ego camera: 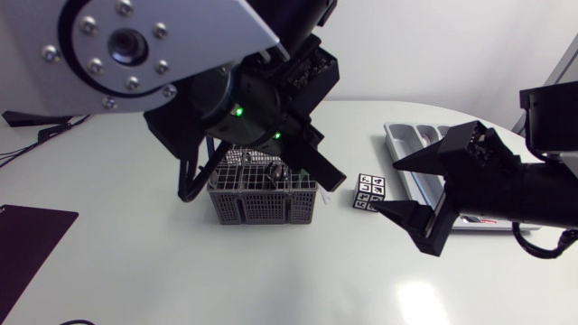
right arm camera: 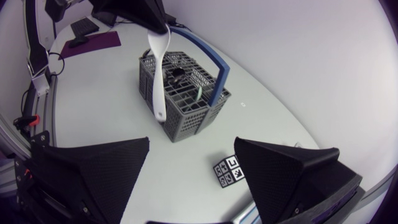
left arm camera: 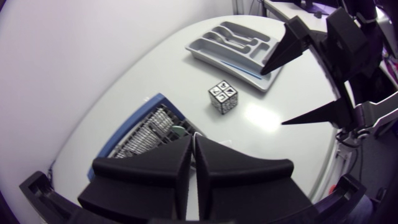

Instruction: Transfer all utensils from the basket to the drawer tray.

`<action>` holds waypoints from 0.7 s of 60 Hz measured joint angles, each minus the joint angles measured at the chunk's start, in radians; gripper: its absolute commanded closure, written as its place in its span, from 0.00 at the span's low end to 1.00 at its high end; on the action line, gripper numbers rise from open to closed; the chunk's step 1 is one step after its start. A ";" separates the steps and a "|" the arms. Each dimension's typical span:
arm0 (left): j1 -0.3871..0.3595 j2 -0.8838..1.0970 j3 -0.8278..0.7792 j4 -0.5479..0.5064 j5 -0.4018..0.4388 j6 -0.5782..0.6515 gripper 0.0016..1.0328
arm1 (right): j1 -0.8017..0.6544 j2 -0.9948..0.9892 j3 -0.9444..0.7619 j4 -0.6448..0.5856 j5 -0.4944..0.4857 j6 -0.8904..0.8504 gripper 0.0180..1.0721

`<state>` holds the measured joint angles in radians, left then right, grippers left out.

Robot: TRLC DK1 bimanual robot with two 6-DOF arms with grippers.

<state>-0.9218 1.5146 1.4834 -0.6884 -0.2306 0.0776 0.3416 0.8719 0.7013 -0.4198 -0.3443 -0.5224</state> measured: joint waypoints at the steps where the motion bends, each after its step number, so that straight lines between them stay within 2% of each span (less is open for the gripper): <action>1: 0.005 0.003 0.005 -0.010 0.023 -0.010 0.96 | 0.009 0.002 0.000 0.005 0.000 0.007 0.10; 9: 0.053 0.047 0.056 -0.051 0.165 -0.092 0.96 | 0.073 0.042 0.008 0.052 0.001 0.070 0.14; 21: 0.076 0.098 0.096 -0.079 0.261 -0.148 0.96 | 0.135 0.104 0.023 0.090 0.014 0.119 0.15; 30: 0.077 0.113 0.101 -0.092 0.291 -0.161 0.96 | 0.177 0.149 0.043 0.113 0.031 0.138 0.32; 36: 0.080 0.113 0.103 -0.093 0.306 -0.164 0.96 | 0.187 0.171 0.053 0.116 0.036 0.142 0.50; 42: 0.081 0.113 0.104 -0.095 0.309 -0.164 0.96 | 0.188 0.190 0.062 0.117 0.039 0.146 0.63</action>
<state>-0.8406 1.6272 1.5871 -0.7834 0.0788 -0.0868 0.5293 1.0618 0.7635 -0.3023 -0.3058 -0.3767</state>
